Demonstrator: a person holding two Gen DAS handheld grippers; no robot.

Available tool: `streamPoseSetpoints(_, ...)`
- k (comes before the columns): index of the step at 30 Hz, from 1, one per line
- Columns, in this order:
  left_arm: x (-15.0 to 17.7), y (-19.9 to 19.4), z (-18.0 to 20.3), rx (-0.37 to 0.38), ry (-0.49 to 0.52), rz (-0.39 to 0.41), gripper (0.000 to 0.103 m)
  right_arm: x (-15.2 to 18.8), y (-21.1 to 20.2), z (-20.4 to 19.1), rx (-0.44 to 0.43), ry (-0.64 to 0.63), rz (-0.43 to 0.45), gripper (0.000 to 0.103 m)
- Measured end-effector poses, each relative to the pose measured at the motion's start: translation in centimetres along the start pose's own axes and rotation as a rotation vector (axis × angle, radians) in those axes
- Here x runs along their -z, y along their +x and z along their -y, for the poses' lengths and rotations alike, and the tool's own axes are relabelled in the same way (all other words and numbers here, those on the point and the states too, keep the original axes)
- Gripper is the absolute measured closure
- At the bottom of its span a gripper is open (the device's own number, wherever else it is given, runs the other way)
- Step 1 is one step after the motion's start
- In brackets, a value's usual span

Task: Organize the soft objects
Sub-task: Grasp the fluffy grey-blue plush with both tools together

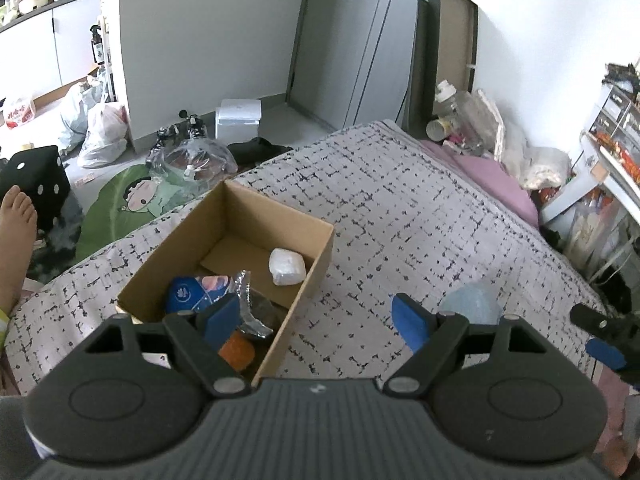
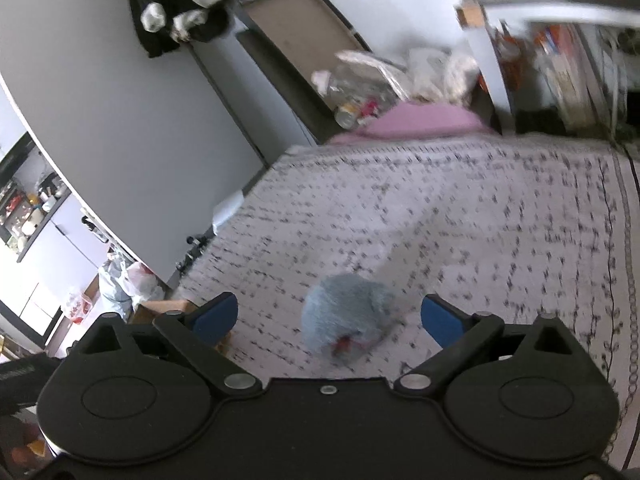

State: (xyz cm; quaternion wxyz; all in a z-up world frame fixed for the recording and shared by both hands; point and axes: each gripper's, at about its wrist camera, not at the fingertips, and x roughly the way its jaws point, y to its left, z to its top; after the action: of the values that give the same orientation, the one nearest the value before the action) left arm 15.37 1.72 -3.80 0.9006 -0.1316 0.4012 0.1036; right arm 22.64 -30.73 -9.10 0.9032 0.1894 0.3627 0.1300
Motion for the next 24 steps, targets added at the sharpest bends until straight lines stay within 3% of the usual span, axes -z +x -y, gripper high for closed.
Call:
streamPoseSetpoints(15, 1.6, 3.3, 4.6, -0.02, 0.059, -0.056, 0.021, 0.9, 5.1, 3.2, -0.003, 0.081, -0.182, 0.012)
streamPoseSetpoints(24, 1.9, 7.2, 6.7, 0.009, 0.092, -0.086, 0.021, 1.1, 9.1, 4.1, 0.042, 0.103, -0.272, 0.025)
